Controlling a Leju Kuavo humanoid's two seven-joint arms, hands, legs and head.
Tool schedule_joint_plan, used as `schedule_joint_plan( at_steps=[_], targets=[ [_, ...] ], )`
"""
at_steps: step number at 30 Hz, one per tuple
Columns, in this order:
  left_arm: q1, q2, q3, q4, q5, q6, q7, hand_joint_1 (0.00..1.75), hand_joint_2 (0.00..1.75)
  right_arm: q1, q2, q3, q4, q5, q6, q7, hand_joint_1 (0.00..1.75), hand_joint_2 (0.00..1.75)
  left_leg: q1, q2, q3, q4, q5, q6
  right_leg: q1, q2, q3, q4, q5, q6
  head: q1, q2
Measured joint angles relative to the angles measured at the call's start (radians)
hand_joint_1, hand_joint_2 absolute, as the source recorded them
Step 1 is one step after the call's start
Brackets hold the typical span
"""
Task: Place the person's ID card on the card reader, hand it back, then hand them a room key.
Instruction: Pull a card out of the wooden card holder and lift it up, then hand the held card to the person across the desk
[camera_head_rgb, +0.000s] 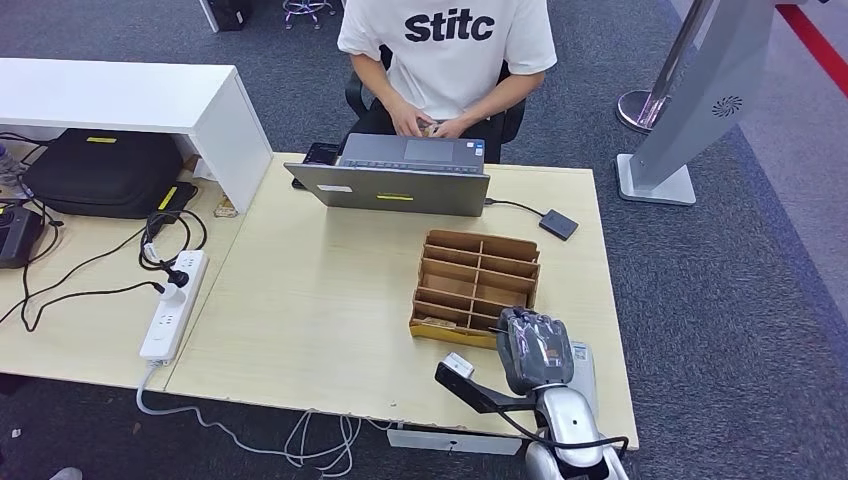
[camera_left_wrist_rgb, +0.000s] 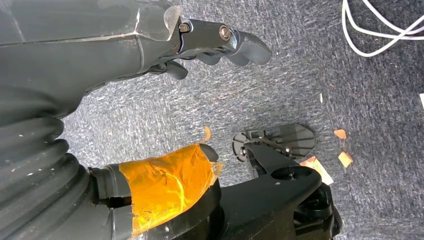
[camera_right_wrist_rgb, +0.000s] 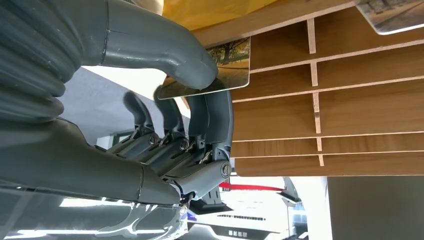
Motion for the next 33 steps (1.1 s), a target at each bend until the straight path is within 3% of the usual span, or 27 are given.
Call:
schedule_joint_plan(
  at_steps=[15, 23, 33],
  targets=[
    [0.0, 0.0, 0.0, 0.0, -0.002, -0.001, 0.0, 0.0, 1.75, -0.003, 0.0, -0.002, -0.004, 0.0, -0.029, -0.015, 1.73, 1.75, 0.0, 0.0, 0.0, 0.0, 0.0, 0.0, 0.0, 0.0, 0.0, 0.0, 0.0, 0.0, 0.0, 0.0],
    [0.0, 0.001, 0.0, 0.0, -0.001, 0.0, -0.003, 0.0, 1.75, 0.034, -0.001, -0.005, -0.168, -0.091, -0.009, -0.094, 1.75, 1.75, 0.0, 0.0, 0.0, 0.0, 0.0, 0.0, 0.0, 0.0, 0.0, 0.0, 0.0, 0.0, 0.0, 0.0],
    [0.0, 0.001, 0.0, 0.0, -0.001, 0.0, -0.007, 0.0, 1.75, 0.054, -0.011, 0.013, -0.439, -0.252, 0.084, -0.17, 1.75, 1.75, 0.0, 0.0, 0.0, 0.0, 0.0, 0.0, 0.0, 0.0, 0.0, 0.0, 0.0, 0.0, 0.0, 0.0]
  ],
)
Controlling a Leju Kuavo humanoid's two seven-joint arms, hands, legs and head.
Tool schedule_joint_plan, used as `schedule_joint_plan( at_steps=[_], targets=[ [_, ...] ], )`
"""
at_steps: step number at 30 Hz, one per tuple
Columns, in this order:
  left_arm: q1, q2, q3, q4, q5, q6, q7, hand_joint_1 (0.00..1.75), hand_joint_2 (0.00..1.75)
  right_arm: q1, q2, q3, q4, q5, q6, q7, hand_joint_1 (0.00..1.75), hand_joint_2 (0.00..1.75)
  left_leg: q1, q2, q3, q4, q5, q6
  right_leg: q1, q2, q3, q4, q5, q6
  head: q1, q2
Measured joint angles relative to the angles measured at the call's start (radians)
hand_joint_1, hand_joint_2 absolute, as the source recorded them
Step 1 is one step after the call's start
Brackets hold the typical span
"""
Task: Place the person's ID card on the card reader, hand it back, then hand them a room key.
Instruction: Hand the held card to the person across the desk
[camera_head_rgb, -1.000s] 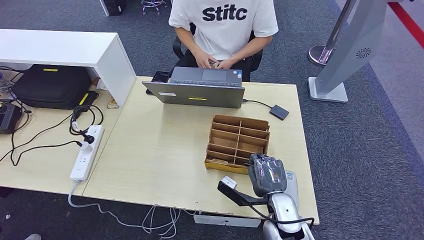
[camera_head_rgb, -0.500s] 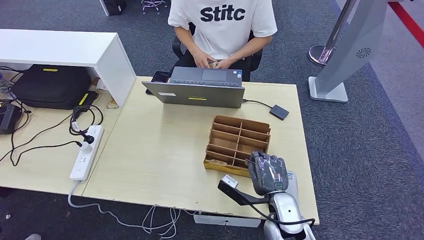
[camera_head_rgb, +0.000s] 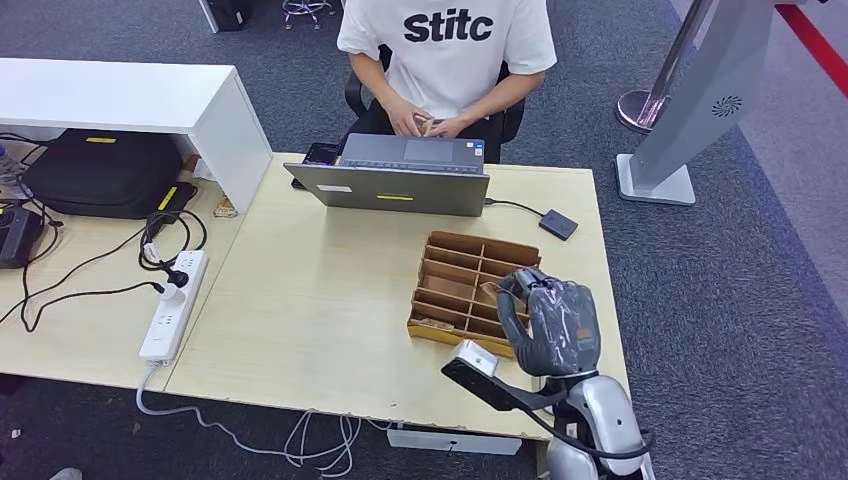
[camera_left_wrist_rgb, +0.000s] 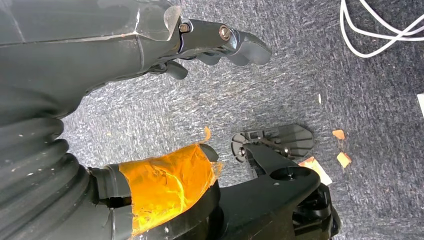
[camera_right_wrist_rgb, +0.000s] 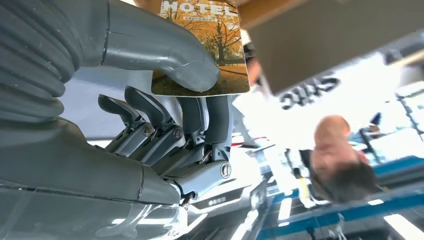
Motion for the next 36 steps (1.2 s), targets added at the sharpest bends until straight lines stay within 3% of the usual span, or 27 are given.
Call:
schedule_joint_plan(
  at_steps=[5, 9, 17, 25, 26, 29, 30, 36],
  targets=[
    [0.0, 0.0, -0.003, 0.0, -0.026, -0.008, -0.001, 0.0, 1.75, -0.085, 0.0, 0.007, -0.037, -0.07, 0.109, 0.001, 1.75, 1.75, 0.0, 0.0, 0.0, 0.0, 0.001, 0.0, 0.0, 0.0, 0.0, 0.0, 0.0, 0.0, 0.0, 0.0],
    [-0.005, 0.0, -0.02, 0.0, -0.057, -0.021, 0.008, 0.0, 1.75, -0.212, 0.016, -0.017, 0.026, -0.126, 0.184, 0.027, 1.75, 1.75, 0.0, 0.0, 0.0, 0.0, 0.002, 0.0, 0.0, 0.0, 0.0, 0.0, 0.002, 0.0, 0.0, 0.0],
    [-0.025, -0.002, -0.057, 0.0, -0.095, -0.035, 0.037, 0.0, 1.75, -0.507, 0.072, -0.165, 0.315, -0.147, 0.216, 0.121, 1.75, 1.75, 0.0, 0.0, 0.0, 0.0, 0.005, -0.001, 0.0, 0.0, 0.0, 0.001, 0.004, 0.0, 0.0, 0.0],
    [-0.035, -0.005, -0.072, 0.0, -0.102, -0.04, 0.042, 0.0, 1.75, -0.612, 0.105, -0.251, 0.477, -0.126, 0.212, 0.138, 1.75, 1.75, 0.0, 0.0, 0.0, 0.0, 0.005, -0.001, 0.0, 0.0, 0.0, 0.0, 0.004, 0.0, 0.0, 0.0],
    [-0.035, -0.005, -0.074, 0.0, -0.103, -0.041, 0.043, 0.0, 1.75, -0.616, 0.107, -0.256, 0.489, -0.121, 0.211, 0.135, 1.53, 1.75, 0.0, 0.0, 0.0, 0.0, 0.005, -0.001, 0.0, 0.0, -0.001, 0.0, 0.004, 0.0, 0.0, 0.0],
    [-0.035, -0.005, -0.076, 0.0, -0.106, -0.042, 0.046, 0.0, 1.75, -0.619, 0.111, -0.267, 0.513, -0.112, 0.21, 0.125, 0.22, 1.75, 0.0, 0.0, 0.0, 0.0, 0.004, -0.001, 0.0, 0.0, -0.001, 0.0, 0.004, 0.0, 0.0, 0.0],
    [-0.035, -0.005, -0.076, 0.0, -0.106, -0.043, 0.048, 0.0, 1.75, -0.619, 0.113, -0.269, 0.518, -0.113, 0.209, 0.12, 0.0, 1.75, 0.0, 0.0, 0.0, 0.0, 0.004, -0.001, 0.0, 0.0, -0.001, 0.0, 0.004, 0.0, 0.0, 0.0],
    [-0.035, -0.005, -0.077, 0.0, -0.106, -0.043, 0.051, 0.0, 1.75, -0.62, 0.117, -0.279, 0.529, -0.135, 0.21, 0.101, 0.0, 1.75, 0.0, 0.0, 0.0, 0.0, 0.004, -0.001, 0.0, 0.0, -0.001, 0.0, 0.004, 0.0, 0.0, 0.0]
  ],
)
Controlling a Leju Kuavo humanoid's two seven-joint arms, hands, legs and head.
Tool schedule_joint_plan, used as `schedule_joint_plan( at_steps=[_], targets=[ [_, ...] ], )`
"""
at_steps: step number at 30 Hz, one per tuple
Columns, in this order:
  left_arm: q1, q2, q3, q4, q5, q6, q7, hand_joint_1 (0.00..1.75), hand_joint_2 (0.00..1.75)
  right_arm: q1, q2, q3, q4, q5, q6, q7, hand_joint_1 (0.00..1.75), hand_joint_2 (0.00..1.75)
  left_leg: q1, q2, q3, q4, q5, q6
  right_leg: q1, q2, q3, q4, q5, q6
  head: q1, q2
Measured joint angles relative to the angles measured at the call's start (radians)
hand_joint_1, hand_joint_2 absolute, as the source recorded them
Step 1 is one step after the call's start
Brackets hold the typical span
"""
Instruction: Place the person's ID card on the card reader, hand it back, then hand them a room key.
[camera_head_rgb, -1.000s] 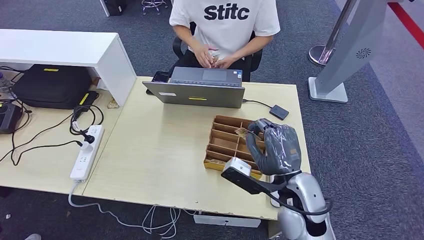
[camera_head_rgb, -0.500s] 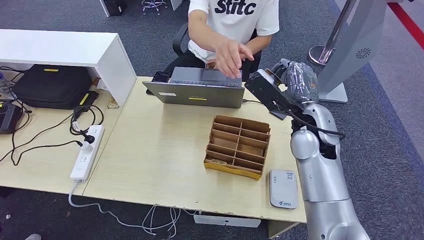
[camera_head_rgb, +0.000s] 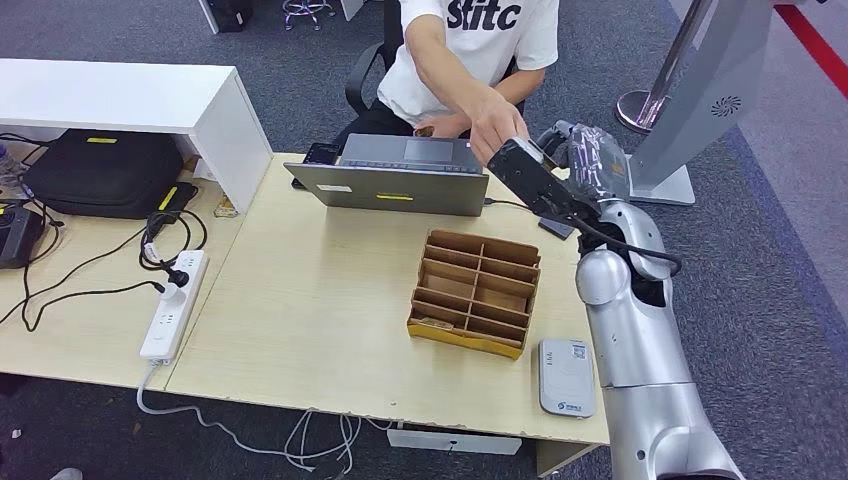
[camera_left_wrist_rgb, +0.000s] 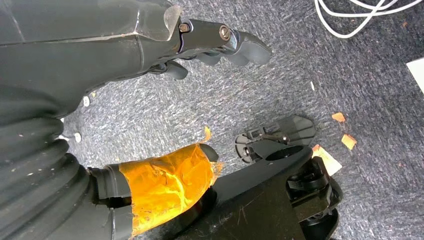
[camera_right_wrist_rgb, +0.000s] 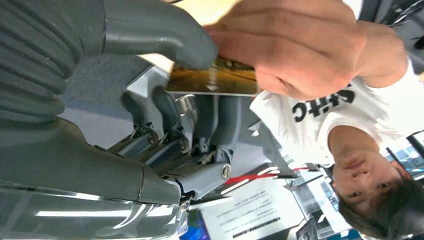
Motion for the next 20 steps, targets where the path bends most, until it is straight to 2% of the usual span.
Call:
schedule_joint_plan(
  at_steps=[5, 8, 12, 14, 18, 20],
  targets=[
    [0.0, 0.0, 0.0, 0.0, 0.0, 0.0, 0.002, 0.0, 1.75, -0.001, 0.005, -0.016, 0.007, -0.045, 0.011, -0.018, 0.0, 1.75, 0.0, 0.0, 0.0, 0.0, 0.0, 0.0, 0.0, 0.0, 0.0, 0.0, 0.0, 0.0, 0.0, 0.0],
    [0.0, 0.0, 0.0, 0.001, 0.001, 0.001, 0.005, 0.0, 1.75, -0.005, 0.019, -0.075, 0.028, -0.189, 0.041, -0.066, 0.0, 1.75, 0.0, 0.0, 0.0, 0.0, 0.0, 0.0, 0.0, 0.0, 0.0, 0.0, 0.0, 0.0, 0.0, 0.0],
    [-0.001, 0.001, 0.0, 0.005, -0.001, -0.001, 0.009, 0.0, 1.75, -0.012, 0.017, -0.235, 0.085, -0.437, 0.089, -0.142, 0.0, 1.75, 0.0, -0.001, 0.0, 0.0, 0.0, 0.0, 0.0, 0.0, 0.0, 0.0, 0.0, 0.0, 0.0, 0.0],
    [-0.001, 0.003, -0.001, 0.005, -0.002, -0.002, 0.009, 0.0, 1.75, -0.003, -0.02, -0.344, 0.122, -0.556, 0.099, -0.168, 0.0, 1.75, 0.0, -0.001, 0.0, 0.001, 0.0, 0.0, 0.0, -0.001, 0.0, -0.001, 0.0, 0.0, 0.0, 0.0],
    [-0.001, 0.005, -0.001, 0.005, -0.002, -0.001, 0.008, 0.0, 1.75, 0.107, -0.164, -0.65, 0.264, -0.839, 0.131, -0.247, 0.0, 1.75, 0.0, -0.006, 0.0, 0.001, -0.001, 0.001, 0.0, -0.006, 0.002, -0.003, -0.001, 0.001, 0.0, 0.0],
    [-0.001, 0.005, -0.001, 0.005, -0.002, 0.0, 0.007, 0.0, 1.75, 0.15, -0.197, -0.716, 0.307, -0.9, 0.155, -0.276, 0.0, 1.75, 0.0, -0.007, 0.0, 0.001, -0.002, 0.002, 0.0, -0.006, 0.002, -0.003, -0.001, 0.002, 0.0, 0.0]
  ],
)
